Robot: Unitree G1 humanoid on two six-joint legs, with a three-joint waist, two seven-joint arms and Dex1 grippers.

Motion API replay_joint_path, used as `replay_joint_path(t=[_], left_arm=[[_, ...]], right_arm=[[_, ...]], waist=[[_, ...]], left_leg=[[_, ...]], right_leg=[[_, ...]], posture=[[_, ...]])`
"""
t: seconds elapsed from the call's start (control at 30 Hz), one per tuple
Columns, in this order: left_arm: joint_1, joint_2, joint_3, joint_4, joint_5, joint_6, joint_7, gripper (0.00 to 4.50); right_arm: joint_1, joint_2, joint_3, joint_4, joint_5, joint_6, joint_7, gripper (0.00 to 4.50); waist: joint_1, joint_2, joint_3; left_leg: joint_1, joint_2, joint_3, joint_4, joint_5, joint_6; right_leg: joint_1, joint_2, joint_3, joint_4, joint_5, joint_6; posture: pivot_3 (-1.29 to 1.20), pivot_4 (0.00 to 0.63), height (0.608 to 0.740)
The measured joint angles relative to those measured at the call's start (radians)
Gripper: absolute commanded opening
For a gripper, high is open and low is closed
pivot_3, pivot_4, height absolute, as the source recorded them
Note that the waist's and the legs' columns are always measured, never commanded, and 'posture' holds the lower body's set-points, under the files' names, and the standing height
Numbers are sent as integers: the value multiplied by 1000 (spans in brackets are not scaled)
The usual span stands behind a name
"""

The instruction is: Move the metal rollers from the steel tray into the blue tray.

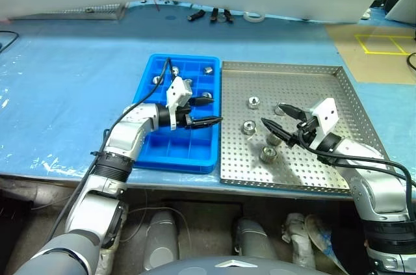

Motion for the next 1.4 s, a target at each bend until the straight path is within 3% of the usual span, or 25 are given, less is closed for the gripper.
replay_joint_path(t=[0.33,0.6,0.93,1.4], left_arm=[[-60,-16,-15,68,6,-7,-33,3615],[-348,-154,-58,382,67,-123,-107,3615],[-570,-269,-194,922,343,-347,-138,3615],[-614,-292,-245,1041,576,-437,-60,3615]], right_arm=[[45,12,-25,-60,0,1,-47,3548],[125,65,-47,-133,-3,-1,-124,3548],[343,178,-71,-292,-51,-12,-273,3548],[453,238,-73,-374,-103,-33,-357,3548]], waist=[[-1,0,0],[-20,0,0],[-94,0,0],[-164,-1,0]], left_leg=[[0,0,0,0,0,0],[0,-2,2,3,-1,2],[-1,-2,2,3,-2,3],[-4,-6,2,4,-6,9]], right_leg=[[0,0,1,0,0,0],[1,-1,2,0,0,0],[0,-1,2,-2,-1,2],[0,-6,1,-6,-2,4]], posture=[[-269,150,740],[-443,150,740],[-635,150,740],[-681,150,740]])
